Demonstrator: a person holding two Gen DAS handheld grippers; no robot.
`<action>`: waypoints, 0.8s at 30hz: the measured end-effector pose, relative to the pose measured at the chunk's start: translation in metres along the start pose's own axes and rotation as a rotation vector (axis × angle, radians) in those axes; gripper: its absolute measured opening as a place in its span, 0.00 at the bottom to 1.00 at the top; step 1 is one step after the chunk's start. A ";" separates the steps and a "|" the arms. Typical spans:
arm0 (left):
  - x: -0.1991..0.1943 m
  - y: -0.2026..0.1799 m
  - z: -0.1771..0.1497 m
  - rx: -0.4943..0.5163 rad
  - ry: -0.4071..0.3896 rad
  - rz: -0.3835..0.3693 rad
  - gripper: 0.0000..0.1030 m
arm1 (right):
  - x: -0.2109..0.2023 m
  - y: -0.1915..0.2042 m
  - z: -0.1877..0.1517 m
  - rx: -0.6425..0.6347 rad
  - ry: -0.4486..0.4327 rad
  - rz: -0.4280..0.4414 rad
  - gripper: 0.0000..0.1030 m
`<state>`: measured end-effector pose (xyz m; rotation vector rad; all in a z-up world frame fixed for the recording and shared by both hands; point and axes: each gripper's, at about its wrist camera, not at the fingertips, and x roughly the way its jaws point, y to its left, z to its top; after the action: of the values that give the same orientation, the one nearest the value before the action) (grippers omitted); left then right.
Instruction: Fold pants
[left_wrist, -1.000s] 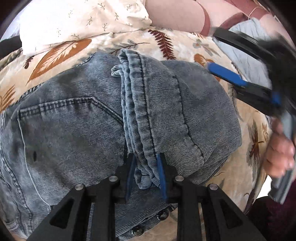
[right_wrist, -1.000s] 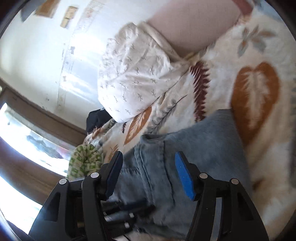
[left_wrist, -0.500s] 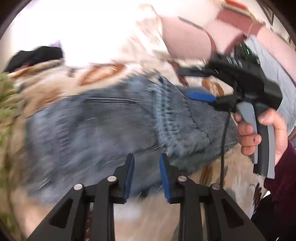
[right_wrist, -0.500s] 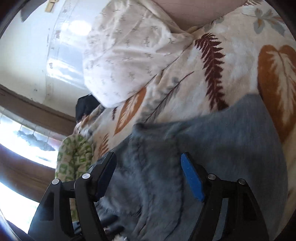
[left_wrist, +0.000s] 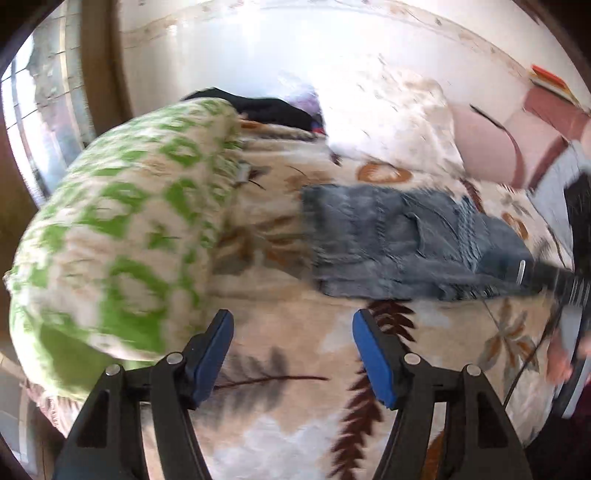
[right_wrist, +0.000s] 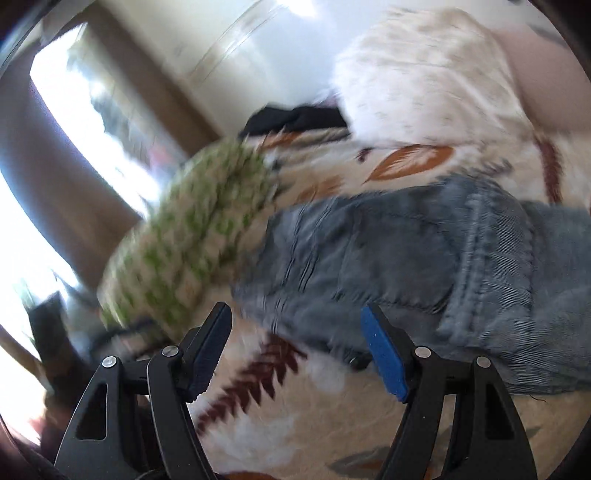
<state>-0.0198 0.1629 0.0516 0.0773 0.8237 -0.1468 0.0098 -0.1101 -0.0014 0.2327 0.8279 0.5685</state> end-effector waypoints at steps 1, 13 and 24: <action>-0.002 0.005 0.001 -0.014 -0.011 0.006 0.68 | 0.009 0.015 -0.006 -0.074 0.024 -0.033 0.71; -0.009 0.045 0.017 -0.085 -0.042 -0.076 0.69 | 0.105 0.087 -0.044 -0.833 0.154 -0.467 0.71; 0.039 0.039 0.114 -0.040 0.072 -0.143 0.75 | 0.160 0.081 -0.025 -0.901 0.205 -0.517 0.34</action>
<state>0.0949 0.1829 0.1002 -0.0145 0.9041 -0.2638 0.0466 0.0462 -0.0854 -0.8537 0.7169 0.4269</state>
